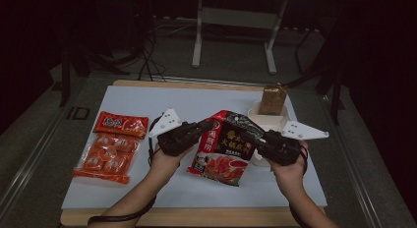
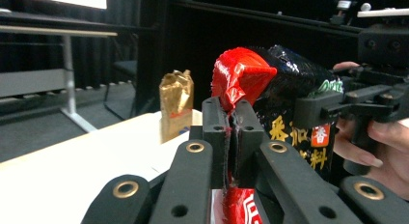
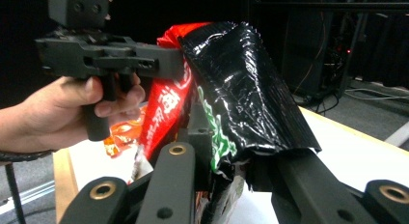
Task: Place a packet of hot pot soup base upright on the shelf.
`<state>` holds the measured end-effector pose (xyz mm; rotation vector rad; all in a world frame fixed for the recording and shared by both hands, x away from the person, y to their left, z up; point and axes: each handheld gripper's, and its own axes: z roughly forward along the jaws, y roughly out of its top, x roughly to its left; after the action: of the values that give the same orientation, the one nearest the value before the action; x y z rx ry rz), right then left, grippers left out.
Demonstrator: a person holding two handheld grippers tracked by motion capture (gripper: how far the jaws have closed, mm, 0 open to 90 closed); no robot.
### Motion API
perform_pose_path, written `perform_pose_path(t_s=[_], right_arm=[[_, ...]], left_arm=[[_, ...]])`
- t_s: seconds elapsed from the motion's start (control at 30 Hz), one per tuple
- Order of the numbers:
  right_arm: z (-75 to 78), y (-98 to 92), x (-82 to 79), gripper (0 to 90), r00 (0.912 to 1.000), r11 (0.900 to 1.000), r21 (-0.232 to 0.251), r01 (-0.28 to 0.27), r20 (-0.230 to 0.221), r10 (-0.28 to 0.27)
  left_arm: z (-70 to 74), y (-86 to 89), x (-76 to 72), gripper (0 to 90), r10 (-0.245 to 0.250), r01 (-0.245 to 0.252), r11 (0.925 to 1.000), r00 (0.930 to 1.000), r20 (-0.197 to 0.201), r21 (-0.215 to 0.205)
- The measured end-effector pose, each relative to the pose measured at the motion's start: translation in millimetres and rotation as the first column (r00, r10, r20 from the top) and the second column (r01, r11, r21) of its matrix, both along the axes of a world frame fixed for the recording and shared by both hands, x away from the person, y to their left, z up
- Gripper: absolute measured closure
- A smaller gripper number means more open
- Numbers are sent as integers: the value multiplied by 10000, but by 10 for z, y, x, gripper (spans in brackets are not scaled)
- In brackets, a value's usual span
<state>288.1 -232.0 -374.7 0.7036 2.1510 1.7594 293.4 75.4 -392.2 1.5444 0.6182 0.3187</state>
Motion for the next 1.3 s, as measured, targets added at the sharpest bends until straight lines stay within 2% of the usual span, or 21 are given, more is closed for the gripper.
perform_pose_path(t_s=[0.07,0.2,0.33,0.47,0.53,0.57,0.63,0.7,0.77,0.9,0.97,1.13,1.23,1.3], right_arm=[[17,-5,5,772,10000,10000,-44,-71,-25,70],[42,-19,16,775,9998,9997,-183,-189,-85,187],[50,-31,4,775,9999,9994,-326,-153,28,154],[57,-62,21,776,9997,9995,-244,-218,-94,216],[76,-69,22,776,9997,9993,-280,-230,-37,229],[86,-69,25,776,9996,9993,-275,-264,-24,264],[105,-65,27,776,9997,9992,-354,-210,95,214],[120,-68,44,775,9998,9992,-366,-183,114,187],[132,-80,59,775,9998,9992,-374,-143,148,148],[165,-127,112,774,9997,9993,-349,-167,155,172],[188,-156,147,774,9998,9995,-291,-132,146,136],[272,-218,221,773,9984,9990,-403,-190,516,211],[333,-257,256,773,9967,9990,-407,-163,791,194],[375,-289,275,773,9943,9989,-462,-74,1057,123]], left_arm=[[-12,2,4,868,-62,61,10000,10000,79,30],[-14,4,26,798,-260,264,9993,9995,-154,263],[5,21,26,653,-214,218,9993,9997,-124,306],[20,42,7,478,-17,19,9993,10000,-60,377],[23,54,-3,377,37,-29,9997,9995,-309,243],[28,60,-3,366,92,-83,9998,9988,-474,194],[31,73,-10,275,137,-138,9999,9977,-668,-2],[31,91,-28,210,25,-18,9999,9988,-493,136],[30,97,-53,160,129,-122,9994,9997,-198,317],[17,97,-83,61,334,-349,9945,9993,177,984],[3,103,-101,45,218,-231,9946,9997,143,1017],[-74,127,-177,45,231,-259,9879,9995,202,1531],[-145,177,-226,45,208,-226,9891,9997,136,1454],[-202,211,-255,45,327,-324,9875,9995,10,1544]])
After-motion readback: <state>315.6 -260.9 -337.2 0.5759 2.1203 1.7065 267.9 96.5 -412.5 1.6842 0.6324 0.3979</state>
